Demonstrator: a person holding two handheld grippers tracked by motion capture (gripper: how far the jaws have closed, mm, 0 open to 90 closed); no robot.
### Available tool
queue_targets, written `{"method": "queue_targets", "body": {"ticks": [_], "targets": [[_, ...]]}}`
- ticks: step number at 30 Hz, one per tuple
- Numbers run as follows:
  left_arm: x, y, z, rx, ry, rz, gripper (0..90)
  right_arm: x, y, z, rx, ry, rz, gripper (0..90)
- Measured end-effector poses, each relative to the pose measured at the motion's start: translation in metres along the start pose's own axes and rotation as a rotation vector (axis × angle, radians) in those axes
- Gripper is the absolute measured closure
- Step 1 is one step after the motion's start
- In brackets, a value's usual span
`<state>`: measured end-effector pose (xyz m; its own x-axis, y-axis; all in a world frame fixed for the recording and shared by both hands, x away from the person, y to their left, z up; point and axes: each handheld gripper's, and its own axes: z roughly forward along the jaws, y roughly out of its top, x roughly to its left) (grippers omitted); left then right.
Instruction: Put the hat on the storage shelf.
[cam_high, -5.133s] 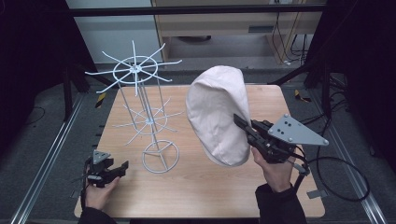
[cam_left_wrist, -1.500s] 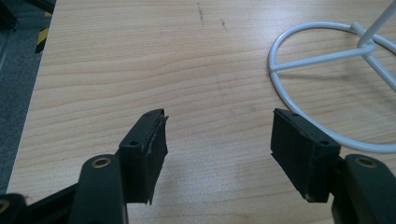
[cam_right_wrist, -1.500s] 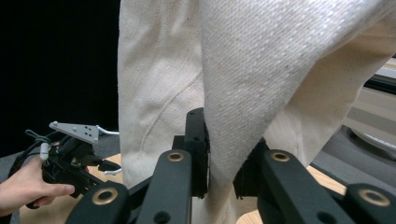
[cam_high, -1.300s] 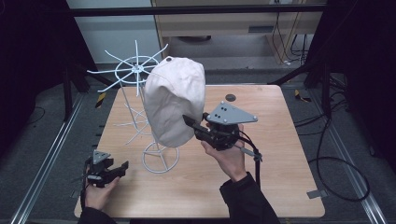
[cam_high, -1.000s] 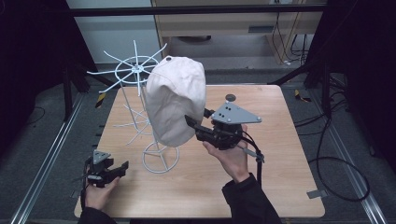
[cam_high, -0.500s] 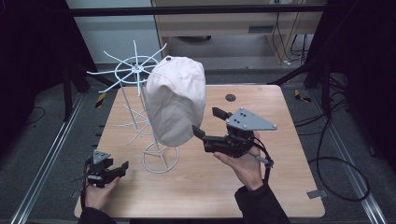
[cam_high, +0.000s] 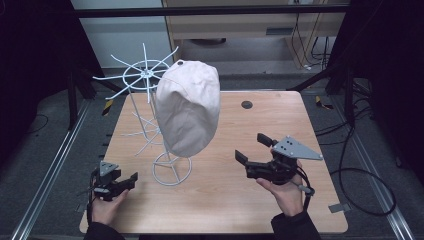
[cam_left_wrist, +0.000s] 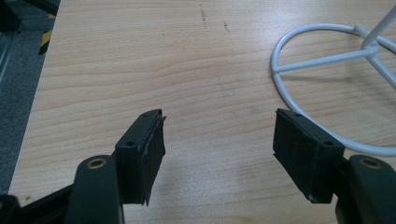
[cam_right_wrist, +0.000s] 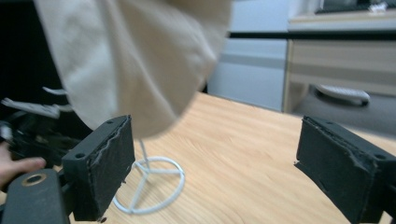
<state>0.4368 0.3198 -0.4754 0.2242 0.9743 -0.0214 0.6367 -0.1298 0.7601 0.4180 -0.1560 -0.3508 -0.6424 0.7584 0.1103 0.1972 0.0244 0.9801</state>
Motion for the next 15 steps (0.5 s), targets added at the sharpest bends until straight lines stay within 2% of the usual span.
{"method": "queue_targets", "body": {"ticks": [4,8,11,15], "targets": [[0.0,0.0,-0.001,-0.007,-0.001,0.001,32.9,-0.012,-0.017,-0.003,0.044,-0.045,0.006,11.5],[0.001,0.0,0.0,-0.012,-0.003,-0.002,32.0,-0.027,-0.041,-0.004,0.097,-0.106,0.016,11.9],[0.0,0.0,-0.001,-0.018,-0.006,0.003,31.0,-0.043,-0.06,-0.007,0.158,-0.175,0.008,12.7],[0.0,-0.001,-0.001,-0.023,-0.014,0.003,28.8,-0.064,-0.082,-0.012,0.21,-0.252,0.037,13.1]]}}
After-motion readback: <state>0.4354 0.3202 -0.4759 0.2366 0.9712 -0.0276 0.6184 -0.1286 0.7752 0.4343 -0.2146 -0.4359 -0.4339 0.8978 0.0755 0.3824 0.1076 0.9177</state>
